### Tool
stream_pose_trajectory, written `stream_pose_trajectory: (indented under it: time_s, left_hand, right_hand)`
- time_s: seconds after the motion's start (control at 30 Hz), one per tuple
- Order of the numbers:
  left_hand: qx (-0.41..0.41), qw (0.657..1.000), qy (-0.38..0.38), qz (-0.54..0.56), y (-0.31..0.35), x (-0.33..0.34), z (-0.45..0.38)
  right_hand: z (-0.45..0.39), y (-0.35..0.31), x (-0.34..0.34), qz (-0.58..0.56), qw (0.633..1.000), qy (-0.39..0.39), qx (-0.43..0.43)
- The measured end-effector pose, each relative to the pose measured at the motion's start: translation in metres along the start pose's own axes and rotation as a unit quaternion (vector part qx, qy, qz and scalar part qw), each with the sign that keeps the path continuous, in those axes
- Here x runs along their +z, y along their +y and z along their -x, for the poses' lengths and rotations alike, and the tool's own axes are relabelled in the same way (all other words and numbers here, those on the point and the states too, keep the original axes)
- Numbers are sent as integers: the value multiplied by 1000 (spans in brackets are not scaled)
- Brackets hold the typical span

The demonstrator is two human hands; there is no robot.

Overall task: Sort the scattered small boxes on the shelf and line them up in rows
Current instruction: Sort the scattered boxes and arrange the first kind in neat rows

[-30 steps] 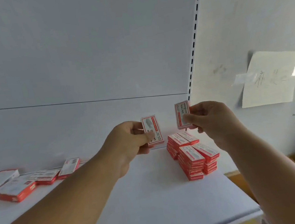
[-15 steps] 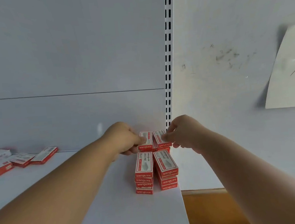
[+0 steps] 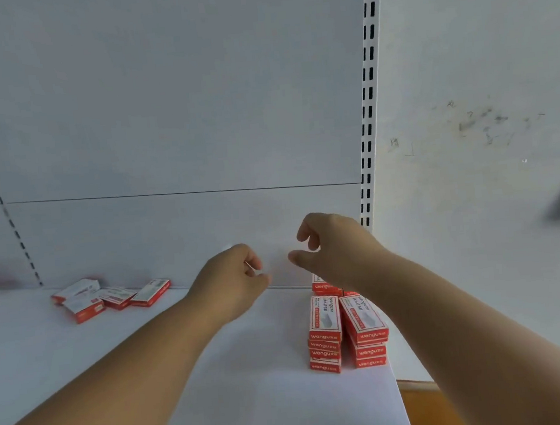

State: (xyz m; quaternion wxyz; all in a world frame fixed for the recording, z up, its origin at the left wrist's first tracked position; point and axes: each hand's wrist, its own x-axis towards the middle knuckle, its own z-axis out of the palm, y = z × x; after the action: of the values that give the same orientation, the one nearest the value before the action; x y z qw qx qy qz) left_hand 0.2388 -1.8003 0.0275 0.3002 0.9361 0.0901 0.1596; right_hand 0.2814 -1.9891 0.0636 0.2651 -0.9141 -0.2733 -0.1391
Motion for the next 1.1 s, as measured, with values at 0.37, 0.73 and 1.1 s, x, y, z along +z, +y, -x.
stream_pose_trajectory:
  time_s: [0.37, 0.73, 1.1]
  left_hand:
    - [57, 994, -47, -85, -202, -125, 1]
    - [173, 958, -105, -202, -265, -152, -74]
    - [195, 976, 22, -92, -274, -139, -84]
  right_hand:
    - [-55, -186, 133, 65, 995, -79, -2]
    - [-117, -223, 251, 90, 949, -74, 292]
    - [-115, -230, 243, -119, 914, -62, 384]
